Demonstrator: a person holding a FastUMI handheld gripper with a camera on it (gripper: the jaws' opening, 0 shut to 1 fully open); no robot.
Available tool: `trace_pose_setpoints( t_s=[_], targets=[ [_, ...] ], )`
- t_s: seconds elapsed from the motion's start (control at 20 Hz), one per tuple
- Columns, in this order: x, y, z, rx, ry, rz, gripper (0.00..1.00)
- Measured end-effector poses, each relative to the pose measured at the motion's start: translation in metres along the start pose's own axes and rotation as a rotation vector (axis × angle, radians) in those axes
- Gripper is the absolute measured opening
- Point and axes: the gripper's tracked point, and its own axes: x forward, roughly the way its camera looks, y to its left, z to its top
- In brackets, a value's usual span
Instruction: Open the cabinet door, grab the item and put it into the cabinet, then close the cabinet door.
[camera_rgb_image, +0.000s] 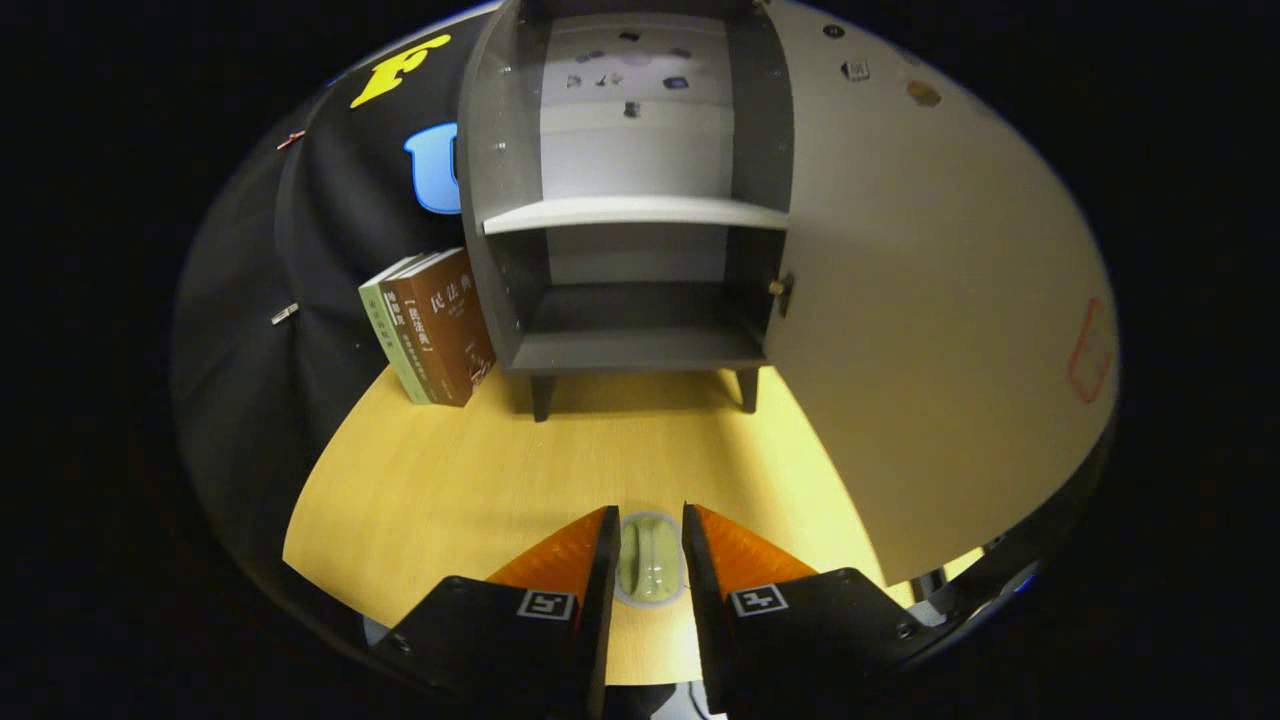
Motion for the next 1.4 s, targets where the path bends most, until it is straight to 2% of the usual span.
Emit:
trace_pose_setpoints(
  t_s=[0.15,0.35,0.6,0.9,1.0,1.1,1.2,1.25,1.4],
  targets=[
    [0.043,-0.001,-0.024,-0.058,0.079,0.018,0.41],
    [0.078,-0.011,-0.049,-0.084,0.152,0.032,0.41],
    [0.101,-0.015,-0.087,-0.059,0.261,0.021,0.41],
    [0.115,-0.02,-0.116,-0.082,0.314,-0.028,0.41],
    [0.126,-0.022,-0.129,-0.075,0.321,-0.039,0.33],
    [0.119,-0.021,-0.119,-0.078,0.325,-0.038,0.24],
    [0.121,-0.02,-0.118,-0.086,0.318,-0.038,0.24],
    [0.12,-0.02,-0.117,-0.093,0.321,-0.035,0.16],
    [0.113,-0.021,-0.107,-0.09,0.307,-0.038,0.16]
  ],
)
